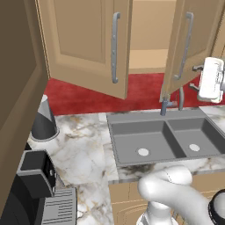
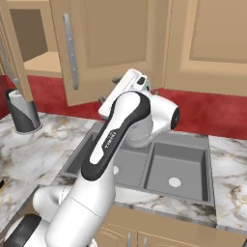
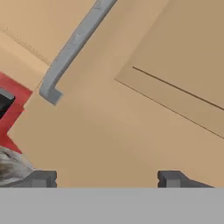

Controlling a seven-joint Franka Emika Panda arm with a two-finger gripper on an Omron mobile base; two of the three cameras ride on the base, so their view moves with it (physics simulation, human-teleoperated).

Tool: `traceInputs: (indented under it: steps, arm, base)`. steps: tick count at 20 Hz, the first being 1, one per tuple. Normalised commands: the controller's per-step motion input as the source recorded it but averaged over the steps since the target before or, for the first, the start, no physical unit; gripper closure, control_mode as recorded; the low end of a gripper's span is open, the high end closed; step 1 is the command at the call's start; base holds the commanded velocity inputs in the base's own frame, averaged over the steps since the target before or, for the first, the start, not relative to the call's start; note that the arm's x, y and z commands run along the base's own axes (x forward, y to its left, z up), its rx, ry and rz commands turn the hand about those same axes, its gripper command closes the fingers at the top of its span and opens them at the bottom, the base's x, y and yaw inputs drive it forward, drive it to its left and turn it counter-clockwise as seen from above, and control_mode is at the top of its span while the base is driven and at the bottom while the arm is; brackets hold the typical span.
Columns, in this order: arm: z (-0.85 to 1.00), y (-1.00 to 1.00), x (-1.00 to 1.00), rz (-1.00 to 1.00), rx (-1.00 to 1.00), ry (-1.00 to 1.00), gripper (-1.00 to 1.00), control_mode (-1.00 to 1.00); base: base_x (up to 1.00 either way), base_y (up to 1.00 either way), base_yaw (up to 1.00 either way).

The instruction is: Close all open cabinet doors.

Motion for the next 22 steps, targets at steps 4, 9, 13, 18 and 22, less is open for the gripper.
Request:
traceInputs:
  steps: [4, 9, 13, 18, 22]
  arm:
    - [0.0, 0.63, 0.7, 0.0, -0.05, 0.0, -1.0, -1.0]
    - [0.0, 0.62, 0.73, 0.0, -0.04, 0.0, -1.0, -1.0]
    - [0.0, 0.59, 0.73, -0.01, -0.04, 0.0, -1.0, -1.0]
    - [0.0, 0.55, 0.73, -0.02, -0.04, 0.0, -1.0, -1.0]
    - [0.0, 0.52, 0.69, -0.03, -0.04, 0.0, -1.0, -1.0]
  base:
    - [0.0, 0.0, 0.0]
    - [0.0, 0.0, 0.0]
    - [0.0, 0.0, 0.0]
    - [0.0, 0.0, 0.0]
    - [0.0, 0.0, 0.0]
